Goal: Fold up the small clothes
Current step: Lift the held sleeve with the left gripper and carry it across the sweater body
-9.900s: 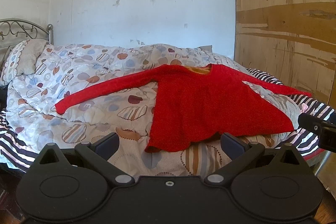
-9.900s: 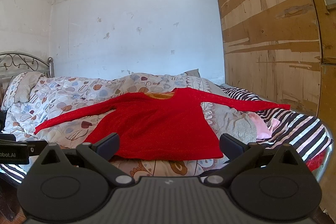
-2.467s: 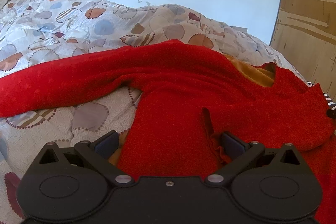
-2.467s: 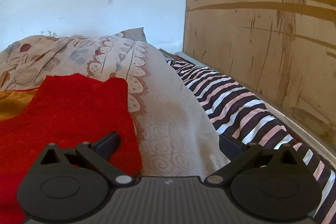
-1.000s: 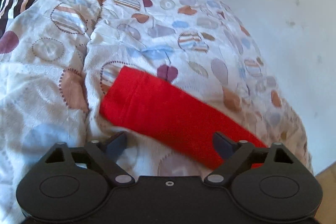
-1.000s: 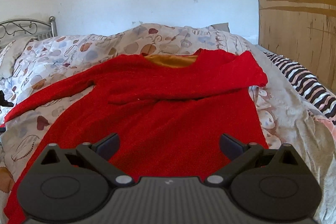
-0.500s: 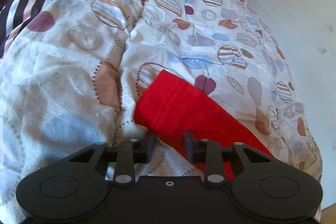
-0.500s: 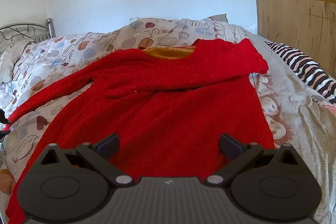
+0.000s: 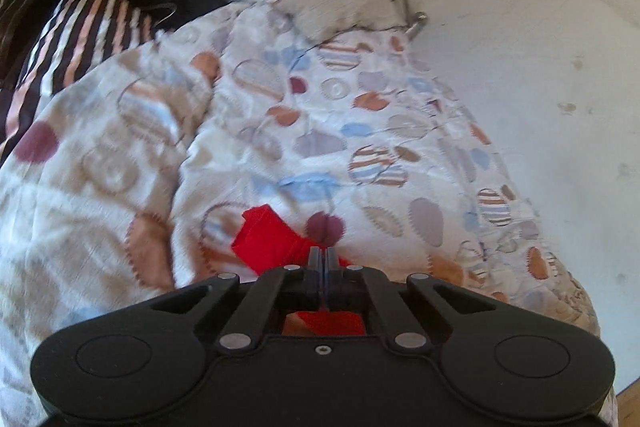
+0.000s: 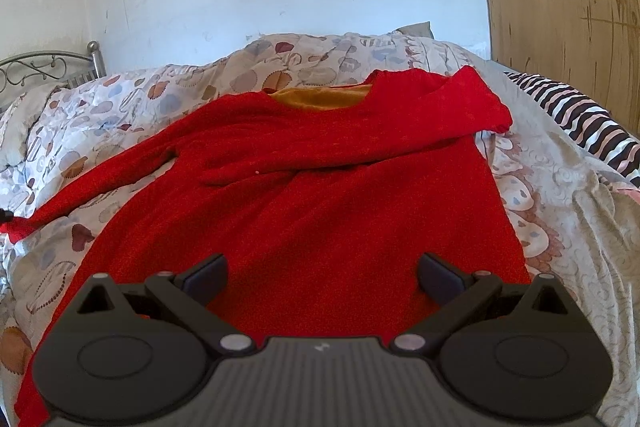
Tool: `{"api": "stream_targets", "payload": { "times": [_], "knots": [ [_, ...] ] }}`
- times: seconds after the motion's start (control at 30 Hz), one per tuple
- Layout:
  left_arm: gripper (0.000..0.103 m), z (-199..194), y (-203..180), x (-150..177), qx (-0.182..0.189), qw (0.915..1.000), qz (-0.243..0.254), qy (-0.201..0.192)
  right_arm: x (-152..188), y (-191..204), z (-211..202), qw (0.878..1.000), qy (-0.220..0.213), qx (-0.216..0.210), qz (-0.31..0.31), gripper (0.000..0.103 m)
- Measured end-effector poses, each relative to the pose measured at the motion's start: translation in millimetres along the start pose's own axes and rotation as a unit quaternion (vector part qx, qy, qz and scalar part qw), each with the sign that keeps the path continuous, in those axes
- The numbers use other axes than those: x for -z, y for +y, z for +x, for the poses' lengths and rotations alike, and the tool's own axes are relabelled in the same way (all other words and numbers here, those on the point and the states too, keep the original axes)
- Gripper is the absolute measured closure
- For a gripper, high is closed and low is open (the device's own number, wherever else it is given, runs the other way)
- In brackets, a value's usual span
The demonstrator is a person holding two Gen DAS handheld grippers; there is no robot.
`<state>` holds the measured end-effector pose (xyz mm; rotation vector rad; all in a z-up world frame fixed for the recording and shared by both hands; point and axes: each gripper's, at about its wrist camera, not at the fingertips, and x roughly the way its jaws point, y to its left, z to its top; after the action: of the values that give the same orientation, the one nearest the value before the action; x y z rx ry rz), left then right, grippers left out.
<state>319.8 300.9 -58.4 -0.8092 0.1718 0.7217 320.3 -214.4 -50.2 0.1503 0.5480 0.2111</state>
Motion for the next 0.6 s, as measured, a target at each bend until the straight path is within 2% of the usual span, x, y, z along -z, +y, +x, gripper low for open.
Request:
{"api": "stream_targets", "payload": {
  "times": [0.17,0.27,0.33,0.37,0.47,0.6],
  "knots": [
    [0.103,-11.3,-33.6,-3.9,0.041,0.9968,0.06,-0.033,0.5,-1.0,-0.8,1.0,-0.004,-0.004,0.004,0.0],
    [0.103,-22.7,-68.2,-4.3,0.09,0.9884,0.106,-0.06,1.8,-2.7,-1.8,1.0,-0.008,-0.007,0.009,0.0],
    [0.103,-31.2,-93.2,-3.1,0.132,0.9793,0.135,-0.073,1.9,-3.6,-2.5,1.0,-0.01,-0.01,0.013,0.0],
    [0.103,-35.7,-107.4,-1.0,0.154,0.973,0.152,-0.081,1.9,-4.1,-2.7,1.0,-0.011,-0.011,0.015,0.0],
    [0.103,-51.8,-151.5,7.1,0.235,0.9463,0.203,-0.089,1.7,-5.3,-3.5,1.0,-0.014,-0.014,0.021,0.0],
    [0.103,-72.4,-208.3,28.6,0.348,0.9007,0.253,-0.062,2.2,-8.5,-11.1,0.999,-0.036,-0.007,0.04,0.0]
  ]
}}
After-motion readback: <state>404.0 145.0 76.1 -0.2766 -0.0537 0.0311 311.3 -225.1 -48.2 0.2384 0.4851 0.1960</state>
